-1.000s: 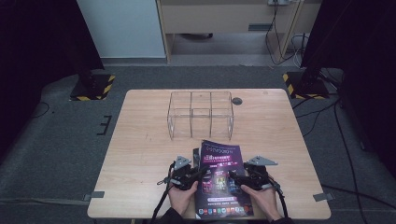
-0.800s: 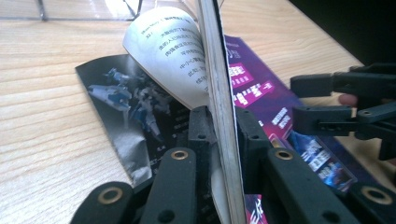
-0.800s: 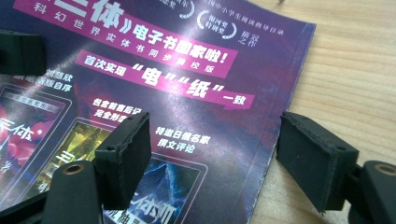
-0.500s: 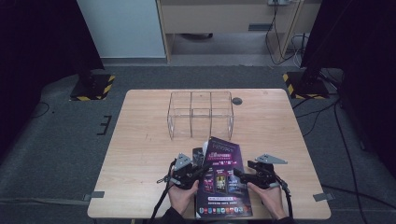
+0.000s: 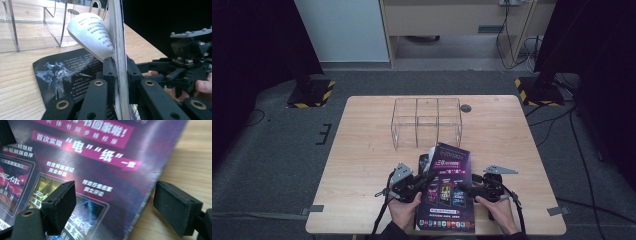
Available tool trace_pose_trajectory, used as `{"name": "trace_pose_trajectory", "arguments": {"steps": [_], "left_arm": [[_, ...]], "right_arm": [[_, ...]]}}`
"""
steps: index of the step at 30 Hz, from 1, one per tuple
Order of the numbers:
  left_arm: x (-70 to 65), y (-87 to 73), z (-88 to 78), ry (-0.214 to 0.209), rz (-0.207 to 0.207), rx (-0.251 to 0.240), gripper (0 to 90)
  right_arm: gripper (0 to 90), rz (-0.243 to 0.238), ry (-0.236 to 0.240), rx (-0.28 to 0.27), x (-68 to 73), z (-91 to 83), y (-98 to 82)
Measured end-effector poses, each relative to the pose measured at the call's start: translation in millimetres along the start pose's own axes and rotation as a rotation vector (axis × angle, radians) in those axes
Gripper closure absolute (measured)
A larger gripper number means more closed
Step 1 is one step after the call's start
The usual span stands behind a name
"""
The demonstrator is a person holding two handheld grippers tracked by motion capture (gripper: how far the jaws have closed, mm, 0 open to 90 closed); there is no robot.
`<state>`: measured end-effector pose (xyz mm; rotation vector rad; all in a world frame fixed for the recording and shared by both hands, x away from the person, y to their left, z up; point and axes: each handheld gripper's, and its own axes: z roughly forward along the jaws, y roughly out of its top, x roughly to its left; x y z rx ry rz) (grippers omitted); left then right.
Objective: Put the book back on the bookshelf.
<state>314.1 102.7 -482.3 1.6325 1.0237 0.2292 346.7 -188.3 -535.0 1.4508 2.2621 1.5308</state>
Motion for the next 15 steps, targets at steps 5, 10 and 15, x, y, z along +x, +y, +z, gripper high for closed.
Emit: {"name": "trace_pose_trajectory", "arguments": {"steps": [5, 10, 15], "left_arm": [[-0.6, -0.5, -1.7, -0.005, 0.011, -0.011, 81.1], [1.6, -1.4, -3.3, 0.0, 0.006, -0.019, 81.0], [6.6, -2.9, -5.0, 0.009, -0.013, -0.036, 81.1]], "right_arm": [[18.4, 0.037, 0.053, 0.023, 1.5, 12.2, -2.5], [30.4, 0.094, 0.067, 0.033, -1.9, 10.6, -1.6], [38.6, 0.161, 0.135, 0.007, -1.7, 3.9, 0.4]]}}
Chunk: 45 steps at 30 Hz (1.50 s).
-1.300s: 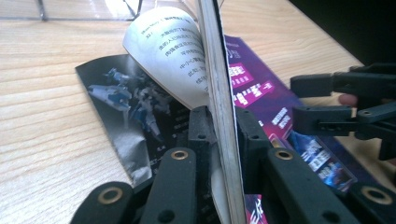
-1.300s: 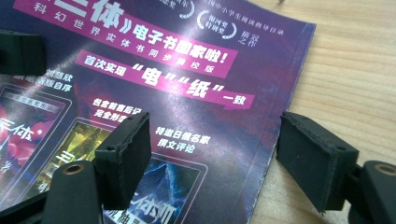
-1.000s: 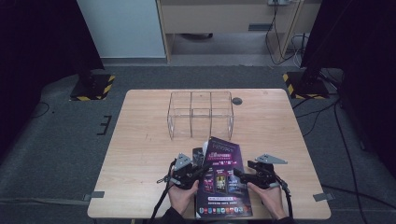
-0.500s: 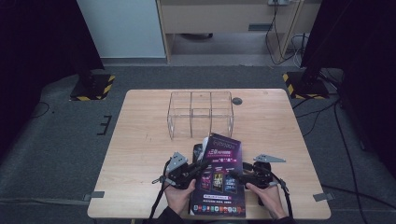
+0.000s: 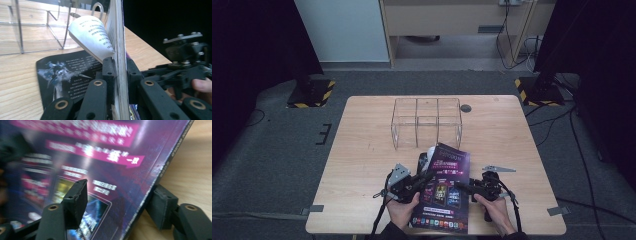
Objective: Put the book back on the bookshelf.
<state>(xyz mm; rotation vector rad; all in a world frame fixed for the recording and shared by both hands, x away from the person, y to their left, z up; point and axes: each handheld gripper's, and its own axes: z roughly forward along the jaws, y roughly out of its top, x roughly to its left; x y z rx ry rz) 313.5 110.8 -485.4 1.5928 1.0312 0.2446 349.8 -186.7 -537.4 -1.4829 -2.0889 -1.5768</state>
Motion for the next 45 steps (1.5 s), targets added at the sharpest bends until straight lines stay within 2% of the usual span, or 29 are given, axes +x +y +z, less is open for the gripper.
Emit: {"name": "trace_pose_trajectory", "arguments": {"steps": [2, 4, 7, 9, 10, 13, 14, 16, 17, 18, 21, 24, 25, 26, 30, 31, 34, 35, 36, 39, 40, 41, 44, 45], "left_arm": [[3.1, -0.4, -1.8, 0.002, -0.009, -0.009, 81.1], [4.2, -0.1, -3.3, 0.003, -0.013, -0.016, 81.1], [4.2, 0.2, -4.0, -0.001, -0.012, -0.022, 81.1], [4.1, 0.0, -3.5, 0.001, -0.009, -0.021, 81.0], [3.9, 0.1, -3.0, -0.001, -0.014, -0.021, 81.0], [3.0, 0.4, -2.5, 0.0, -0.009, -0.02, 80.9], [2.7, 0.5, -2.4, 0.004, -0.004, -0.019, 80.9], [2.2, 0.6, -2.0, 0.016, 0.004, -0.015, 80.7], [2.2, 0.6, -2.0, 0.016, 0.004, -0.015, 80.5], [1.3, 0.7, -1.5, 0.038, 0.023, -0.007, 80.2], [-0.1, 1.9, -0.8, 0.056, 0.039, 0.003, 79.4], [0.3, 4.3, -0.2, 0.095, 0.071, 0.031, 77.5], [0.3, 4.3, -0.2, 0.095, 0.071, 0.031, 76.2], [3.4, 4.4, -0.6, 0.124, 0.082, 0.049, 74.7], [8.2, 3.4, -2.1, 0.141, 0.081, 0.067, 68.9], [10.3, 3.2, -2.4, 0.143, 0.078, 0.075, 66.8], [13.6, 3.1, -1.1, 0.152, 0.083, 0.094, 61.2], [14.9, 3.0, -0.1, 0.15, 0.08, 0.102, 59.7], [16.1, 2.6, 1.9, 0.15, 0.087, 0.122, 57.9], [17.2, 1.7, 3.5, 0.157, 0.109, 0.137, 46.5], [18.8, 1.3, 4.2, 0.164, 0.118, 0.163, 46.5], [21.2, 0.9, 2.4, 0.175, 0.147, 0.176, 41.0], [24.1, 1.9, -1.7, 0.175, 0.147, 0.174, 34.4], [25.8, 2.7, -4.0, 0.169, 0.149, 0.173, 32.4]], "right_arm": [[38.7, 0.014, 0.059, -0.033, 1.4, -2.1, 1.4], [38.5, 0.029, 0.088, -0.029, 2.7, -0.3, 0.8], [38.9, 0.024, 0.093, 0.024, 4.7, 5.2, -2.4], [39.7, 0.011, 0.077, 0.032, 6.6, 6.4, -3.0], [45.2, 0.01, 0.076, 0.058, 7.3, 8.8, -3.5], [54.7, 0.002, 0.038, 0.079, 6.6, 9.2, -3.8], [57.2, 0.015, 0.044, 0.083, 6.1, 8.5, -3.5], [64.8, 0.022, 0.054, 0.075, 5.9, 5.5, -2.1], [64.8, 0.022, 0.054, 0.075, 5.9, 5.5, -2.1], [71.9, 0.043, 0.08, 0.061, 4.9, 1.6, -0.6], [74.6, 0.062, 0.091, 0.058, 5.8, -1.7, 0.0], [76.8, 0.065, 0.094, 0.053, 8.1, -4.5, 1.6], [77.9, 0.062, 0.097, 0.047, 9.1, -6.1, 2.7], [78.9, 0.055, 0.103, 0.035, 10.1, -8.6, 4.2], [82.0, 0.049, 0.124, 0.011, 12.8, -15.5, 7.7], [83.7, 0.028, 0.139, -0.009, 16.4, -20.0, 10.8], [84.2, 0.009, 0.142, -0.012, 19.8, -22.8, 13.0], [84.3, -0.013, 0.143, -0.014, 22.4, -25.3, 14.6], [84.4, -0.016, 0.144, -0.013, 23.2, -26.1, 14.9], [84.4, -0.025, 0.145, -0.013, 25.8, -28.3, 16.2], [84.4, -0.028, 0.144, -0.013, 27.0, -29.0, 16.7], [84.4, -0.048, 0.146, -0.017, 30.2, -30.8, 18.4], [84.4, -0.069, 0.122, -0.014, 36.3, -32.0, 20.5], [84.5, -0.067, 0.128, -0.017, 36.7, -32.5, 21.2]]}}
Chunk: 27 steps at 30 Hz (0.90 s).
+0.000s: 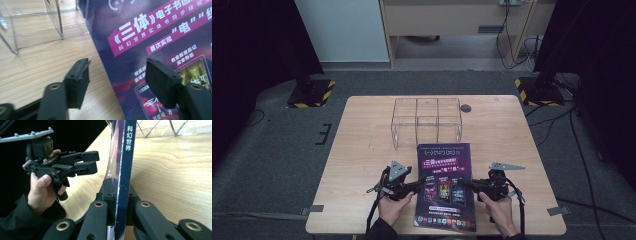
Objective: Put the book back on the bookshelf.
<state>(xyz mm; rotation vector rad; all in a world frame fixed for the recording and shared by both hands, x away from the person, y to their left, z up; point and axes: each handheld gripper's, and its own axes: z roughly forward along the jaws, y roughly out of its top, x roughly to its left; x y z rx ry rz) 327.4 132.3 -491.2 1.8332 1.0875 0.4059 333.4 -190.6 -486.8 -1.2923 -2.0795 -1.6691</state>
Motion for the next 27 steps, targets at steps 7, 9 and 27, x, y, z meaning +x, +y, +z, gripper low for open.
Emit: {"name": "trace_pose_trajectory", "arguments": {"steps": [7, 9, 27], "left_arm": [[27.1, -8.6, -25.1, 0.066, -0.007, 0.003, 24.4], [38.7, -15.2, -33.4, 0.102, -0.016, 0.009, 23.2], [114.2, -59.6, -50.8, 0.364, -0.056, 0.193, 15.1]], "right_arm": [[84.5, -0.037, -0.004, -0.04, 11.1, -5.1, 8.3], [84.5, -0.047, -0.01, -0.058, 16.4, -8.2, 12.9], [84.4, -0.176, -0.106, -0.22, 51.8, -16.8, 68.0]]}}
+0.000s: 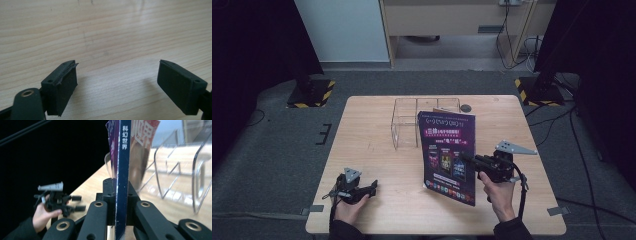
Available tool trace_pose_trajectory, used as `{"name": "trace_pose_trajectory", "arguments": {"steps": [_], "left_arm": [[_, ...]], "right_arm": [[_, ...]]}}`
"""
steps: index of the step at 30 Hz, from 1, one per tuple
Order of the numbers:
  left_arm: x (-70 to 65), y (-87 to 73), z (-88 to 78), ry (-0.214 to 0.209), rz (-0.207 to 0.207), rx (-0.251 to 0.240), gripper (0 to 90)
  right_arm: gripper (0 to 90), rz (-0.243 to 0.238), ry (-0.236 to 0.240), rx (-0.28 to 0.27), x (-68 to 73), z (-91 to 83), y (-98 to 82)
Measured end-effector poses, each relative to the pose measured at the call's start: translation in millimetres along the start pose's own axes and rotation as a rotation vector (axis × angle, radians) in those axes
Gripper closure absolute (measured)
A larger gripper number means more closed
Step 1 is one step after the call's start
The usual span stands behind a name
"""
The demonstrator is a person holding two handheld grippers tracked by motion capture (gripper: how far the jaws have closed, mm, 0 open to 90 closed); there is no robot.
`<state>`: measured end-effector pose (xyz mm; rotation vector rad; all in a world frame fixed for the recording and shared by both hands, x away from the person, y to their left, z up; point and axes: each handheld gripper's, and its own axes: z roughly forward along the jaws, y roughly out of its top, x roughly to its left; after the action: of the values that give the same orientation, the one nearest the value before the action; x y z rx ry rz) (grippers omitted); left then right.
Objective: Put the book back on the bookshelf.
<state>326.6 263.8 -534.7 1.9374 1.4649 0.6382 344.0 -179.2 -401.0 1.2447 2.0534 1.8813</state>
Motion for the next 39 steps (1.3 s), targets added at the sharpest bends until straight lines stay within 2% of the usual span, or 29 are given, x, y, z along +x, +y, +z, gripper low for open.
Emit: {"name": "trace_pose_trajectory", "arguments": {"steps": [1, 2, 3, 5, 6, 7, 11, 12, 17, 29, 39], "left_arm": [[0.0, 0.0, 0.0, 0.0, 0.0, 0.0, 13.9], [2.1, 0.5, 0.6, 0.004, -0.019, -0.001, 13.9], [3.4, 0.7, 1.0, 0.01, -0.022, 0.0, 14.6], [4.2, 0.9, 1.1, 0.012, -0.022, 0.003, 14.2], [4.1, 1.1, 1.7, 0.014, -0.023, 0.003, 12.3], [4.2, 1.5, 2.1, 0.016, -0.022, 0.008, 11.2], [4.9, 2.5, 3.7, 0.02, -0.027, 0.014, 8.4], [4.9, 2.6, 3.8, 0.021, -0.029, 0.015, 7.7], [5.0, 2.9, 4.5, 0.02, -0.03, 0.017, 6.6], [5.1, 3.3, 5.1, 0.02, -0.029, 0.018, 5.7], [5.1, 3.3, 5.0, 0.02, -0.029, 0.019, 5.7]], "right_arm": [[84.4, 0.0, 0.0, 0.0, 0.0, 0.0, 0.0], [84.4, -0.013, -0.014, -0.01, 0.9, -0.3, 3.9], [84.4, -0.028, -0.039, -0.037, 2.3, -1.8, 12.3], [84.5, -0.028, -0.044, -0.048, 2.4, -2.4, 15.0], [84.5, -0.032, -0.056, -0.08, 2.0, -4.3, 22.9], [84.4, -0.035, -0.059, -0.091, 2.0, -4.9, 26.4], [84.5, -0.055, -0.082, -0.111, 3.0, -5.5, 35.9], [84.4, -0.074, -0.105, -0.123, 3.8, -4.9, 43.0], [84.5, -0.085, -0.139, -0.142, 2.5, -1.9, 55.3], [84.4, -0.089, -0.197, -0.198, -9.1, 3.8, 73.2], [84.4, -0.102, -0.285, -0.236, -21.9, 12.0, 82.4]]}}
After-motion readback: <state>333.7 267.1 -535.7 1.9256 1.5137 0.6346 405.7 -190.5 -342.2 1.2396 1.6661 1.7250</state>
